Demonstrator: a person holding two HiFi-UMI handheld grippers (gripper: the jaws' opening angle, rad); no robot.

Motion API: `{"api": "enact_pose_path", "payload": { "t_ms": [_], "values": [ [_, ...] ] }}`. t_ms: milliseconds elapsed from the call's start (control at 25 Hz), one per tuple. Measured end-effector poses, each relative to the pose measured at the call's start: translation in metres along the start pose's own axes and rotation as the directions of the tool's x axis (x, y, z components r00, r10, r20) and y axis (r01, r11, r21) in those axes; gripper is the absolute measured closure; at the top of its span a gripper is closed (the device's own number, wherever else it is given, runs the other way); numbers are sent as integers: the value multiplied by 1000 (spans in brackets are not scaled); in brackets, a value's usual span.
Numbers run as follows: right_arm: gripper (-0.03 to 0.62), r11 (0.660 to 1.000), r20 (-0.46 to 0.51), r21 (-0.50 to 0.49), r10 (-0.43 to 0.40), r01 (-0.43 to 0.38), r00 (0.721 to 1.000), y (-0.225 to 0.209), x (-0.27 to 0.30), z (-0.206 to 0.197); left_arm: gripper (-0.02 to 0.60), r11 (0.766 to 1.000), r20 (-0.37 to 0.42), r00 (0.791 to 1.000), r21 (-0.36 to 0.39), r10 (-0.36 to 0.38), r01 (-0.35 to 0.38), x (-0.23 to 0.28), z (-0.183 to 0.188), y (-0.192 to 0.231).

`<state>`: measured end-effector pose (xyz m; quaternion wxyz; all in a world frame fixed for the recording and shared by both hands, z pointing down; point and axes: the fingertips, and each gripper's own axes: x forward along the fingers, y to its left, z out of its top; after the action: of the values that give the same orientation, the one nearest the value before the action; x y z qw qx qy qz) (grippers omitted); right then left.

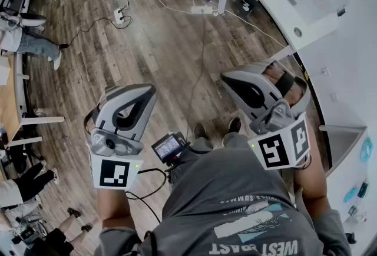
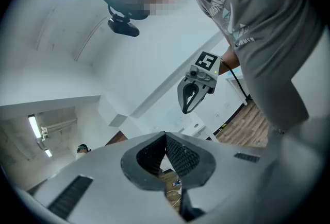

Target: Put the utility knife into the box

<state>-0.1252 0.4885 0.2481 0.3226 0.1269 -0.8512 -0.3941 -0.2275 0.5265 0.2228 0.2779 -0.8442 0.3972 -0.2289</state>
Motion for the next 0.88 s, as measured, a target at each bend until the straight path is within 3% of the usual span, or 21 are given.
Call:
{"api": "enact_pose_path", "payload": {
  "t_ms": [280, 880],
  "values": [
    [585, 1000, 5, 23, -3, 3, 1000, -7, -4, -21, 571, 1000, -9, 1000, -1, -10, 10, 20, 2, -3],
    [583, 994, 55, 102, -40, 34, 998, -40, -45, -106, 571, 999, -48, 998, 0, -42, 42, 114, 42, -22]
  ]
}}
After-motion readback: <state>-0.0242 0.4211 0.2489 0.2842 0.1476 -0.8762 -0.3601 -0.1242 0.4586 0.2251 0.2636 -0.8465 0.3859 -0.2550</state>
